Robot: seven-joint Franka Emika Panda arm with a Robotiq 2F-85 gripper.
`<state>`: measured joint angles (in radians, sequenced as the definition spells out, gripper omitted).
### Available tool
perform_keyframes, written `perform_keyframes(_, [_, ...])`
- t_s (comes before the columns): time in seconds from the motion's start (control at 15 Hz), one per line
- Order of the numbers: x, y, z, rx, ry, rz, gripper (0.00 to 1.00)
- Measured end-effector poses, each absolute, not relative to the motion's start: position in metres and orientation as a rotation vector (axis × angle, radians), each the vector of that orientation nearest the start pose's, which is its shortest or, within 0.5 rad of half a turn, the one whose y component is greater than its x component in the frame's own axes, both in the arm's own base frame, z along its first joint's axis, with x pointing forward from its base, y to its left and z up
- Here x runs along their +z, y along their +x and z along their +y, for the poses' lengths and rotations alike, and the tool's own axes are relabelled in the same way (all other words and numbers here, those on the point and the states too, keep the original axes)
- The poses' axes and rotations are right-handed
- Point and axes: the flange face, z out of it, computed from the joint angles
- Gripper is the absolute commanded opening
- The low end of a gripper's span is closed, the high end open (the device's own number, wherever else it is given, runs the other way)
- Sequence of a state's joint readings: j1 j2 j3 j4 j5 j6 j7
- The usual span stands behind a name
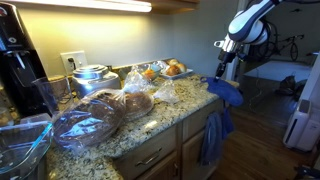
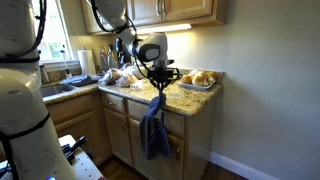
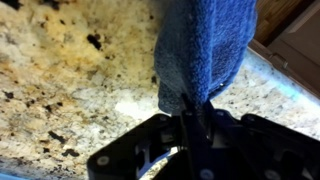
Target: Remove the towel from the countertop and hang it on the right hook on the drawer
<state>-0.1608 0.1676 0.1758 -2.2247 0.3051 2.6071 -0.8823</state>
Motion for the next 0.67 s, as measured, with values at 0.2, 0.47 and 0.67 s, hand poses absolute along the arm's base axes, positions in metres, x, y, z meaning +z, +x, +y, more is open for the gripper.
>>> perform_keyframes(0.2, [0.313, 0.535, -0.002, -0.407, -2.824, -0.874, 0.09])
perform_keyframes(0.47, [0.305, 0.489, -0.01, -0.337, -2.801, -0.796, 0.09])
perform_keyframes(0.67, [0.299, 0.461, -0.015, -0.276, -2.795, -0.771, 0.09])
